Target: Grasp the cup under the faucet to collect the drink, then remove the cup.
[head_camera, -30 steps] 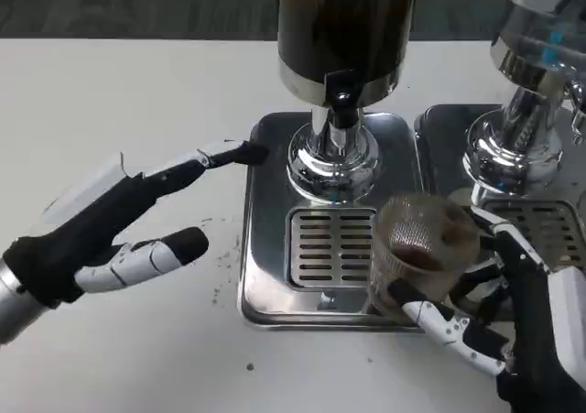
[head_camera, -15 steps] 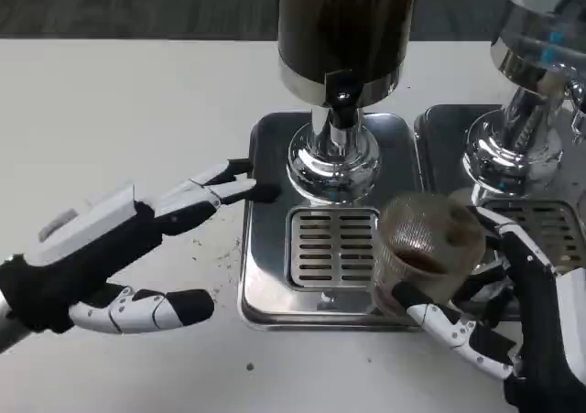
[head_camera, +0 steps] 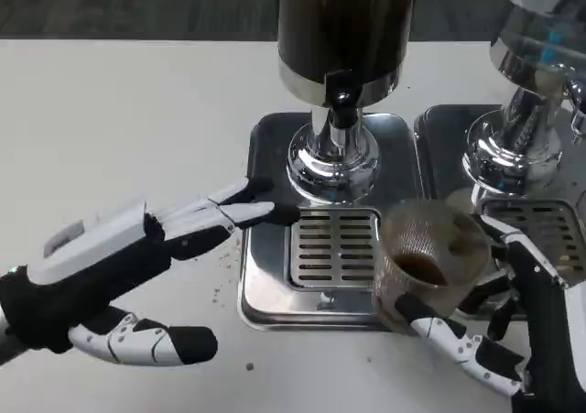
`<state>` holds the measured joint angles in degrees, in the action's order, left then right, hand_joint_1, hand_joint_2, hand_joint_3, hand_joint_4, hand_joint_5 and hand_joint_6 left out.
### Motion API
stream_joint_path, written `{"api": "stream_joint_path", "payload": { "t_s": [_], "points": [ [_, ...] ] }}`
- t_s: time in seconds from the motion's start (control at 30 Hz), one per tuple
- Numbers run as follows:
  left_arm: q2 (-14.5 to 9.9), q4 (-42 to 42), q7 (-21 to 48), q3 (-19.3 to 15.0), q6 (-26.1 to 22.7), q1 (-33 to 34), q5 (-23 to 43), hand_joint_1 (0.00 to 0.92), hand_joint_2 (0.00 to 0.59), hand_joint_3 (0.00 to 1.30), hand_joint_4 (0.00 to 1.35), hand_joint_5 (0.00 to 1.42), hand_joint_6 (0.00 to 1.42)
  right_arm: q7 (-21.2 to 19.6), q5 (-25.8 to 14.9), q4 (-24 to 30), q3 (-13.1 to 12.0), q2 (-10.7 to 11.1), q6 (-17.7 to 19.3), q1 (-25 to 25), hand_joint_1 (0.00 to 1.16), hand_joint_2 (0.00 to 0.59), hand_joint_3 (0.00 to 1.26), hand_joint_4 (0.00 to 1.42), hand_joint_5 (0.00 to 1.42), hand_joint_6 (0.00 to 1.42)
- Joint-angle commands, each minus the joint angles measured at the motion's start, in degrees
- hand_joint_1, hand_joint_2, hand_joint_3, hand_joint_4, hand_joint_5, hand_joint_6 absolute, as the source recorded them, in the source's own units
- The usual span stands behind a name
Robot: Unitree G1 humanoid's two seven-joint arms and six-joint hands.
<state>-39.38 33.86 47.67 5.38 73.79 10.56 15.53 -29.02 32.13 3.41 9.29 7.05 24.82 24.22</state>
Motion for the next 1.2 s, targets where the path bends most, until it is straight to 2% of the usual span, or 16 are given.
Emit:
{"api": "stream_joint_path", "payload": {
  "t_s": [0.03, 0.6, 1.2],
  "points": [
    [-2.0, -1.9, 0.9, 1.8, 0.9, -1.5, 1.7, 0.000, 0.175, 0.13, 0.00, 0.00, 0.06, 0.1, -0.5, 3.6, -0.3, -0.2, 2.5, 1.6, 0.78, 0.212, 0.57, 0.67, 0.86, 1.17],
    [-5.6, -6.1, 1.6, 4.2, 1.2, -4.7, 5.3, 0.000, 0.174, 0.14, 0.02, 0.00, 0.06, 2.7, -1.1, 7.5, -0.7, 0.0, 3.5, 5.0, 0.78, 0.207, 0.58, 0.68, 0.87, 1.19],
    [-6.7, -7.3, 3.2, 5.1, 1.5, -5.8, 8.1, 0.000, 0.174, 0.16, 0.05, 0.03, 0.07, 3.2, -1.4, 9.4, -1.4, -0.4, 4.5, 7.5, 0.77, 0.204, 0.60, 0.70, 0.88, 1.20]
  ]
}}
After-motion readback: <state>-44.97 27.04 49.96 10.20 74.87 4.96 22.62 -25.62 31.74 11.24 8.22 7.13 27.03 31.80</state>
